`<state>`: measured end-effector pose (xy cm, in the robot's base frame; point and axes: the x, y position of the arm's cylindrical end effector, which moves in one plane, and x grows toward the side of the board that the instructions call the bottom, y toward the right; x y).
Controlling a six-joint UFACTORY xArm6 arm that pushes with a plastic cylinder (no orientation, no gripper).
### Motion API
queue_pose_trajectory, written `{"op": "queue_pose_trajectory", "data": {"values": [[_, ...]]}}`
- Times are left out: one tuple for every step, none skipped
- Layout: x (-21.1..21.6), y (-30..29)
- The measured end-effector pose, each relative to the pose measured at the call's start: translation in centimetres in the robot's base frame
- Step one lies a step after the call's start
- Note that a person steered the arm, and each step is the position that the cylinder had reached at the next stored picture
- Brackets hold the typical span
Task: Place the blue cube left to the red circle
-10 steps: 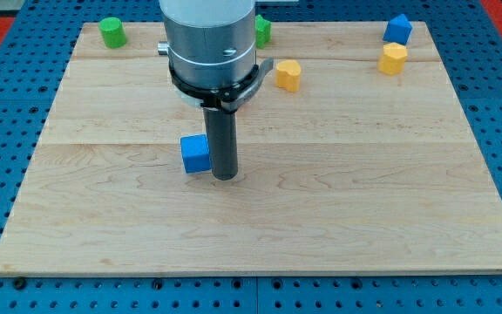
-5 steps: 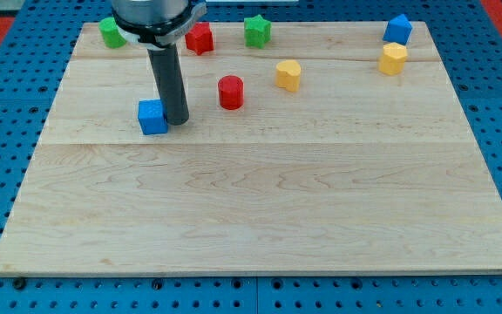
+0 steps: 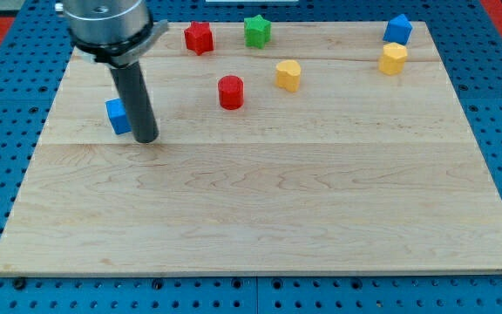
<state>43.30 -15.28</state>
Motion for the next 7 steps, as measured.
{"op": "queue_pose_trajectory", "data": {"values": [[-1.5,-1.1],[-3.5,-1.1],[-4.4,-1.9],[-4.4,-2.4],[-4.5,-0.6],[-7.7,2.5],[-9.2,0.1]]}}
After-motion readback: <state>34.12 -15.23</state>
